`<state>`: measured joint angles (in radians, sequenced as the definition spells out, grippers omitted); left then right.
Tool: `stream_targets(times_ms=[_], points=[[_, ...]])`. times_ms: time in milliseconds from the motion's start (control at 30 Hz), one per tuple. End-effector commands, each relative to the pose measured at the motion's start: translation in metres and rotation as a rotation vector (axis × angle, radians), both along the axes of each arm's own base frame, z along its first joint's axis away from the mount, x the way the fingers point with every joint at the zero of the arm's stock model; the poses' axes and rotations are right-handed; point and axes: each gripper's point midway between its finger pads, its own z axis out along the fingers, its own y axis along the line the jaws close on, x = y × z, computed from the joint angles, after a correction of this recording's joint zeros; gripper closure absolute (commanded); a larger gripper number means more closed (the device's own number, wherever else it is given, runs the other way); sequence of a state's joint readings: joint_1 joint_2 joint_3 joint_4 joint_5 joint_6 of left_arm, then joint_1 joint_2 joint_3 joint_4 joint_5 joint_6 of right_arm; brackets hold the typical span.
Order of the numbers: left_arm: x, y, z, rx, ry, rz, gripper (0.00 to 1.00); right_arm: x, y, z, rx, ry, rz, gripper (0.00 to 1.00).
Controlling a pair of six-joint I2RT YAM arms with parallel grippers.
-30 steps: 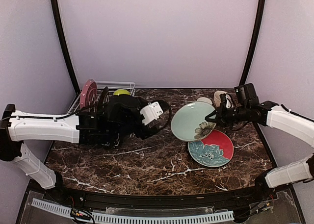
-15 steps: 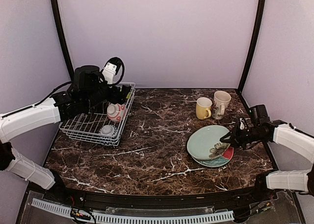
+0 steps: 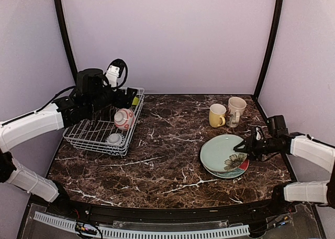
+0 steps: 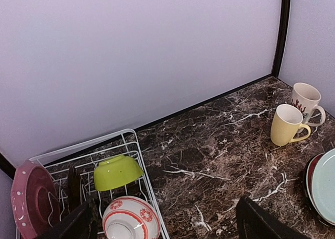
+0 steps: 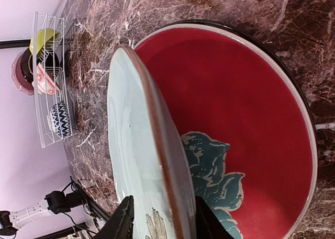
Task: Unload the mixed dishes from the dish rack
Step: Place the plate with another plate, then grab the plate from the dish rack.
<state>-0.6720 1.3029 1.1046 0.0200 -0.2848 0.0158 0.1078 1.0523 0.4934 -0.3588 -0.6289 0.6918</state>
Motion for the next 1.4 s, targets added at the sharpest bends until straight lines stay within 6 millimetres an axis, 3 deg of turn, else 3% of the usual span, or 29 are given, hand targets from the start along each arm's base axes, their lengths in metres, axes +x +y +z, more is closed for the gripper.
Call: stream_targets(times_ms=[0,200,433,633,867,1100,1367], points=[[-0.001,0.008,0.002,-0.018,-0.001,0.008,0.10,0.006,-0.002,0.002,-0.013,-0.039,0.002,0.60],[0.010,0.023,0.002,-0.063,0.034,0.057,0.10,0.002,-0.007,-0.003,-0.052,-0.003,-0.008,0.38],[0.025,0.059,0.003,-0.109,0.054,0.138,0.10,-0.003,-0.011,-0.003,-0.087,0.032,-0.010,0.11],[0.038,0.101,0.009,-0.163,0.050,0.243,0.10,-0.005,-0.019,0.004,-0.143,0.038,-0.014,0.02],[0.052,0.175,0.008,-0.186,0.053,0.441,0.10,-0.004,-0.028,0.014,-0.201,0.019,-0.037,0.01],[0.065,0.242,-0.011,-0.288,0.114,0.591,0.10,-0.005,-0.035,0.003,-0.243,0.052,-0.056,0.01],[0.082,0.279,-0.044,-0.300,0.215,0.640,0.10,0.002,-0.043,0.011,-0.273,0.017,-0.099,0.01]])
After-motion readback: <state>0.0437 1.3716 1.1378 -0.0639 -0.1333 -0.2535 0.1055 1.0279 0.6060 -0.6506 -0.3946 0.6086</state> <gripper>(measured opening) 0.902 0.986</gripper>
